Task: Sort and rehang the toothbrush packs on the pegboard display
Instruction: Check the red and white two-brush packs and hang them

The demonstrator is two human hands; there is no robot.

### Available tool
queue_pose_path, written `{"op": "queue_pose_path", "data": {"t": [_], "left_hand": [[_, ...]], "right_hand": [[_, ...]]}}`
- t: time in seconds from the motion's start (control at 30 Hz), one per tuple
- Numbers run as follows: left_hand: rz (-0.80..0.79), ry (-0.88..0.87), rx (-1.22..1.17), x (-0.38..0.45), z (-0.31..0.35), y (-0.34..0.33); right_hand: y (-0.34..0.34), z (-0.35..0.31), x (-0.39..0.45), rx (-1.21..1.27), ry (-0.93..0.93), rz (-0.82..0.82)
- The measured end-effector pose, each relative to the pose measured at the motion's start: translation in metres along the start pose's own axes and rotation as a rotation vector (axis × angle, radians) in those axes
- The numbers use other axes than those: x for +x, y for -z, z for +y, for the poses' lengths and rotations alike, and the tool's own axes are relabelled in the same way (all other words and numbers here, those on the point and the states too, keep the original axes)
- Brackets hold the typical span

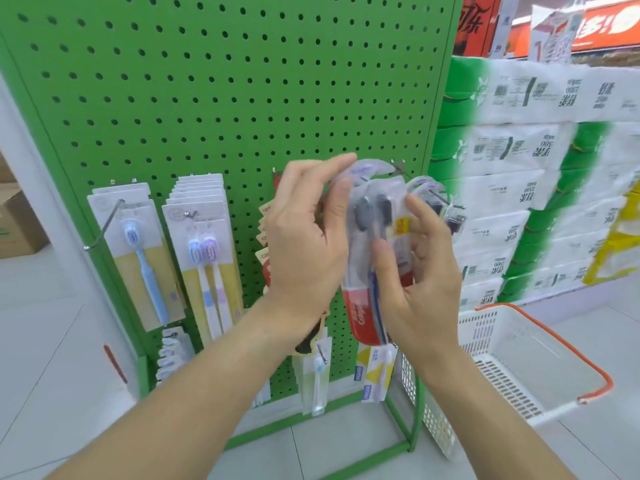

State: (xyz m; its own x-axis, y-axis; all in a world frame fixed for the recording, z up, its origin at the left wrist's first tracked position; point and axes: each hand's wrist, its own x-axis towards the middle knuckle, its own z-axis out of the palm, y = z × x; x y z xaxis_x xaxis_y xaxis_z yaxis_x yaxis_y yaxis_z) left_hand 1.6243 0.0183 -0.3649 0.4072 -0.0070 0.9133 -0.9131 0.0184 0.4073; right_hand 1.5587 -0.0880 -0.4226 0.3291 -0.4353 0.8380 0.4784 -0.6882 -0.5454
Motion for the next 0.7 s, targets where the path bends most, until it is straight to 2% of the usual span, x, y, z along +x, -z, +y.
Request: {"op": "queue_pose_path", "data": {"t": [0.17,0.37,0.53,0.7], "left_hand": [[-0.202,0.367,-0.206,-0.053,0.018,0.014],[-0.541,0.784,-0.103,-0.152,-0.003,0.054],[-0.679,1.108,0.017,-0.258,-0.031,0.095],[-0.668,1.358,0.114,-0.324,-0.035,0.142]], "right_hand": [[0.020,0.004,-0.064,0.059,-0.264,-0.024],[0.030,0.000,-0.181,0.171,-0.611,-0.123],[0.041,0.005,-0.262,0.286,-0.917,-0.372],[0.041,0.015,-0.312,0.429,-1.251,-0.606]]}}
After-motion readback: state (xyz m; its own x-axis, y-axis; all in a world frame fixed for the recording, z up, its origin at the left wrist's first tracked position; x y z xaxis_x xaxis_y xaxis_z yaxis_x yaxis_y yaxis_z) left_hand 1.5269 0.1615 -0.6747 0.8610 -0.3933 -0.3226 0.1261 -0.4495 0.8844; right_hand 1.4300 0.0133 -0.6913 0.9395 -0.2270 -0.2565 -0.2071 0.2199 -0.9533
